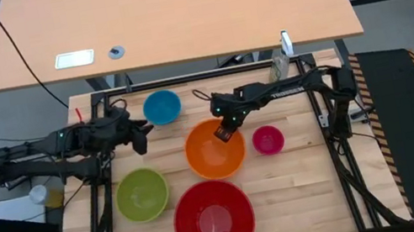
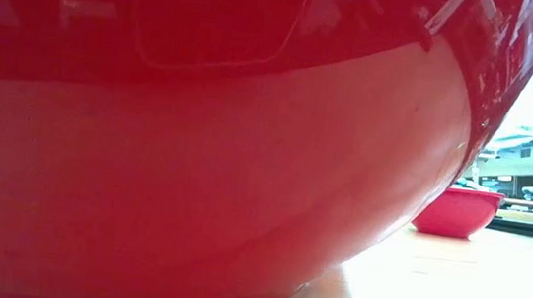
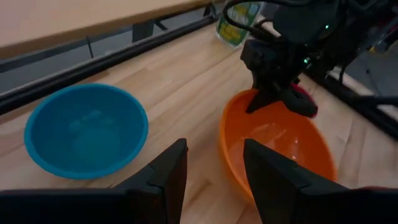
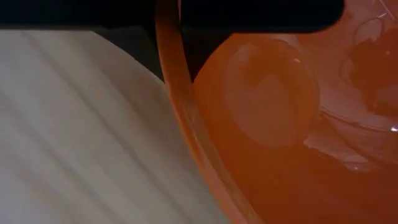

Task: Nest bowls inside each other
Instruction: Stack the orange bowl on top of the red bowl, then stack the green bowl on top of the orange bowl

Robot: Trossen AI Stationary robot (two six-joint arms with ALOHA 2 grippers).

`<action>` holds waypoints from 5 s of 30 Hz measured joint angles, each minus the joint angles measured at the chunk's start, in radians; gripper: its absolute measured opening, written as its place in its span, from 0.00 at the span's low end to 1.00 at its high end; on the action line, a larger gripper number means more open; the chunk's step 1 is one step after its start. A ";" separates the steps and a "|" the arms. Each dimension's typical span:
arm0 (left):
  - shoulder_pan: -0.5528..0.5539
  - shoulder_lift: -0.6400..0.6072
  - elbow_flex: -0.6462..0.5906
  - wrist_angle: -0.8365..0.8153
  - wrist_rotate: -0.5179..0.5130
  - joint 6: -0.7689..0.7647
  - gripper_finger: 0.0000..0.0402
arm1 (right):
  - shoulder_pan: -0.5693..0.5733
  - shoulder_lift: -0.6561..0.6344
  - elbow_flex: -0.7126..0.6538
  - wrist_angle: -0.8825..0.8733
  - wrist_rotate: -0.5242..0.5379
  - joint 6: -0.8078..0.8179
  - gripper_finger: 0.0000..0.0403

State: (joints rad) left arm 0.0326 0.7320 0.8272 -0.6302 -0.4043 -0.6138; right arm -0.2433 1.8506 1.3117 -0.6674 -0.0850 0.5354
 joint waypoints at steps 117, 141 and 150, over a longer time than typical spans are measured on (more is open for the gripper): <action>-0.097 0.295 -0.136 -0.426 0.489 0.013 0.06 | 0.526 -0.064 0.425 -0.440 0.325 0.326 0.50; -0.243 0.613 0.294 -0.091 0.608 -0.104 0.04 | 0.337 -0.246 0.279 -0.568 0.303 0.175 0.40; -0.302 0.877 0.378 0.077 0.581 -0.053 0.09 | 0.301 -0.405 0.033 -0.394 0.240 0.223 0.40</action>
State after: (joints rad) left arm -0.2691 1.6090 1.2048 -0.5534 0.1768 -0.6672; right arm 0.0573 1.4460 1.3450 -1.0614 0.1545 0.7587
